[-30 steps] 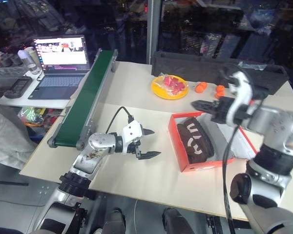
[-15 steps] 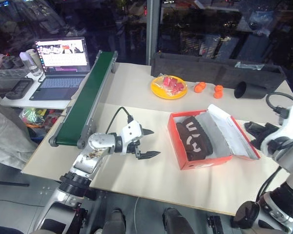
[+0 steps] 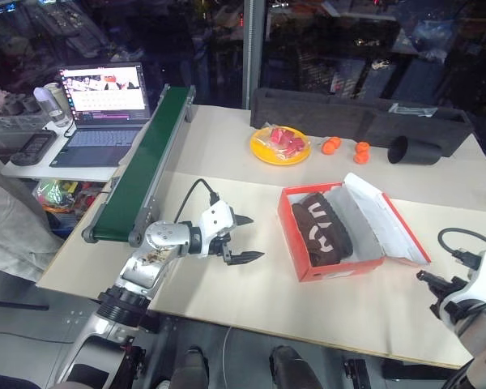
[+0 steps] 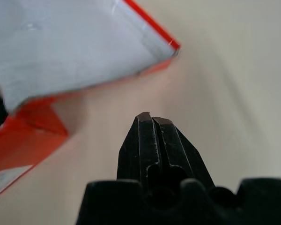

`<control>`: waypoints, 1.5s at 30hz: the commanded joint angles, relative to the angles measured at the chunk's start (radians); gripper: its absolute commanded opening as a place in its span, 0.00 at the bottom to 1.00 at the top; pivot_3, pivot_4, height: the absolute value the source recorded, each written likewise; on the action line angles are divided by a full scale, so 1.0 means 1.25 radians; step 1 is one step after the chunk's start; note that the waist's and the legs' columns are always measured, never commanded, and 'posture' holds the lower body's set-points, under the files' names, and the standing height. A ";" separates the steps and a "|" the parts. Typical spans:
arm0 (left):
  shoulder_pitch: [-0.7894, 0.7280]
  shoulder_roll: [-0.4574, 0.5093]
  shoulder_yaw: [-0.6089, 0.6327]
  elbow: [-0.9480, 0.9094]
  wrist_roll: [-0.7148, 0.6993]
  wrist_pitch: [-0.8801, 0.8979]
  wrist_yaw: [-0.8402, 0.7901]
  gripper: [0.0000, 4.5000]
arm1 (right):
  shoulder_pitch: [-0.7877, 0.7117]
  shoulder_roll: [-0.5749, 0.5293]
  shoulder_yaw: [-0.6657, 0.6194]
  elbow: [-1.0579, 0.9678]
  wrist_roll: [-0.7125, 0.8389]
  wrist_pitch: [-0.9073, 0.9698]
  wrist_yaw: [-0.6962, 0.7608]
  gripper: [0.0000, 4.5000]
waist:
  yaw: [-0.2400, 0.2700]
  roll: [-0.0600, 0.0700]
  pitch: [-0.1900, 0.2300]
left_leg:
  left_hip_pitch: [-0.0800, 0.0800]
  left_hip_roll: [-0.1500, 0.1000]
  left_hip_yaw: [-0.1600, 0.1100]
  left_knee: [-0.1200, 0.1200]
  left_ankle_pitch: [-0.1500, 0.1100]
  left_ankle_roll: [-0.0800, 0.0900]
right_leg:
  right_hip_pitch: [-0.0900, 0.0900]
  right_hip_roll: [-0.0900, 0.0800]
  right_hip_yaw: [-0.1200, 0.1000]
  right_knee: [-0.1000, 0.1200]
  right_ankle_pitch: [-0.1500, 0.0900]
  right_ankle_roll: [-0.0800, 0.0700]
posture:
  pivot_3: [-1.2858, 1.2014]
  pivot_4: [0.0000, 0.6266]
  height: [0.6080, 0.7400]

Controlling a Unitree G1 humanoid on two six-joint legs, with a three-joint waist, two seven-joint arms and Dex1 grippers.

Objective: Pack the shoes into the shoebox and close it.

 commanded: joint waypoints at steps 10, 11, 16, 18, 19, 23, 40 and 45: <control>-0.014 -0.008 0.004 -0.017 -0.004 0.002 -0.006 1.00 | -0.428 0.119 -0.346 0.324 -0.090 0.006 -0.180 0.00 | -0.013 0.000 0.000 | 0.000 0.000 0.000 -0.001 0.006 0.002 | 0.000 0.000 0.000 0.000 0.006 -0.001 | 0.52 0.24 1.00; -0.016 -0.008 0.005 -0.016 -0.004 0.003 -0.006 1.00 | -0.444 0.107 -0.363 0.354 -0.097 0.006 -0.183 0.00 | -0.013 0.000 0.000 | 0.000 0.000 0.000 -0.001 0.006 0.002 | 0.000 0.000 0.000 0.000 0.006 -0.001 | 0.52 0.24 1.00; -0.021 -0.007 0.006 -0.015 -0.004 0.000 -0.007 1.00 | -0.482 0.059 -0.455 0.482 -0.128 -0.039 -0.214 0.00 | -0.013 0.000 0.000 | -0.002 0.000 0.000 -0.003 0.006 0.002 | 0.000 0.000 0.000 -0.001 0.007 0.005 | 0.52 0.24 1.00; -0.022 -0.007 0.007 -0.015 -0.004 0.001 -0.006 1.00 | -0.494 0.049 -0.483 0.519 -0.126 -0.065 -0.223 0.00 | -0.014 0.000 0.000 | -0.002 0.000 0.000 -0.005 0.006 0.002 | -0.001 0.000 0.000 -0.001 0.007 0.005 | 0.52 0.24 1.00; -0.022 -0.007 0.007 -0.014 -0.004 0.000 -0.005 1.00 | -0.502 0.044 -0.495 0.551 -0.116 -0.096 -0.228 0.00 | -0.016 0.000 0.000 | -0.002 0.000 0.000 -0.006 0.006 0.002 | -0.001 0.000 0.000 -0.001 0.007 0.006 | 0.52 0.24 1.00; -0.026 -0.009 0.007 -0.011 -0.003 -0.001 -0.004 1.00 | -0.502 0.022 -0.449 0.672 -0.066 -0.234 -0.202 0.00 | -0.026 0.000 0.000 | -0.001 0.000 0.000 -0.005 0.006 0.002 | 0.001 0.000 0.000 -0.003 0.007 0.006 | 0.52 0.24 1.00; -0.058 -0.014 0.009 0.024 0.003 -0.017 -0.014 1.00 | -0.454 -0.028 -0.307 0.884 0.185 -0.620 -0.233 0.00 | -0.069 -0.004 0.001 | 0.001 -0.001 0.000 -0.003 0.007 0.004 | 0.014 0.000 0.001 -0.017 0.008 0.003 | 0.52 0.24 1.00; -0.052 -0.011 0.009 0.015 0.005 -0.014 -0.012 1.00 | -0.400 0.027 -0.176 0.594 0.355 -0.576 -0.134 0.00 | -0.069 0.005 0.007 | 0.001 -0.001 0.000 -0.011 0.007 0.004 | 0.010 0.000 0.001 -0.014 0.009 0.009 | 0.52 0.24 1.00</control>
